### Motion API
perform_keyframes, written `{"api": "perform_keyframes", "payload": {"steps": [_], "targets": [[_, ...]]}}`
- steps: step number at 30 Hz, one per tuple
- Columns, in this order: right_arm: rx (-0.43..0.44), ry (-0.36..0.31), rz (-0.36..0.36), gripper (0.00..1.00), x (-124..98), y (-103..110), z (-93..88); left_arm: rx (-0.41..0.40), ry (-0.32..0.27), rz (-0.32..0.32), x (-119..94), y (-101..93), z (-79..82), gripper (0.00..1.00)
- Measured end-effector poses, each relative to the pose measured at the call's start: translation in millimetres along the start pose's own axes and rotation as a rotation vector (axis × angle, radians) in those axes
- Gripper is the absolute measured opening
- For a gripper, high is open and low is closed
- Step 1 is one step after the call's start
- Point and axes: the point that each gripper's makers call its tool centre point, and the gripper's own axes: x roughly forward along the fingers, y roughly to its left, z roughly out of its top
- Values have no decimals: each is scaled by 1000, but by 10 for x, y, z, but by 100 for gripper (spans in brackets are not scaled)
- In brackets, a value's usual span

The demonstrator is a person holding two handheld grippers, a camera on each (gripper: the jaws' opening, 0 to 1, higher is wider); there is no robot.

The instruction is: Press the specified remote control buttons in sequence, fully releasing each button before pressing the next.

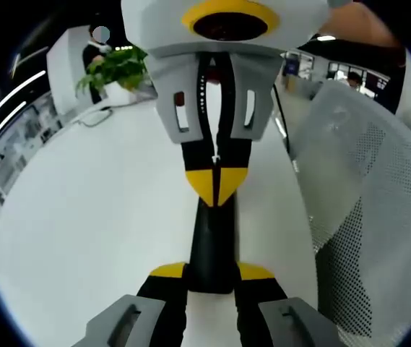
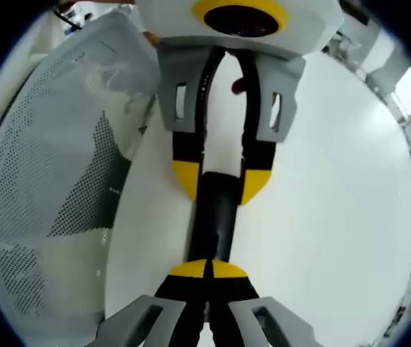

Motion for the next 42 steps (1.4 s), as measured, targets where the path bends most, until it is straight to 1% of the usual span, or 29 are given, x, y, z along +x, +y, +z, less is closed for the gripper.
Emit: {"api": "perform_keyframes", "payload": {"steps": [5,10,13,18,26,33,42], "targets": [[6,-11,-6,0,-5,3,2,3,5,-2,0,8,-3,24],[28,-37,-13,0,-23,5,-3,2,3,-1,0,10,-4,24],[35,-32,-20,0,-28,6,-36,0,2,0,-1,9,-4,24],[50,-49,-28,0,-72,10,-32,0,-1,-1,-1,8,-1,24],[48,-54,-35,0,-90,35,-16,0,1,0,0,6,2,24],[34,-48,-21,0,-57,112,4,2,4,-2,3,1,4,24],[26,-49,-10,0,-24,128,44,0,4,-3,9,17,-4,24]]}}
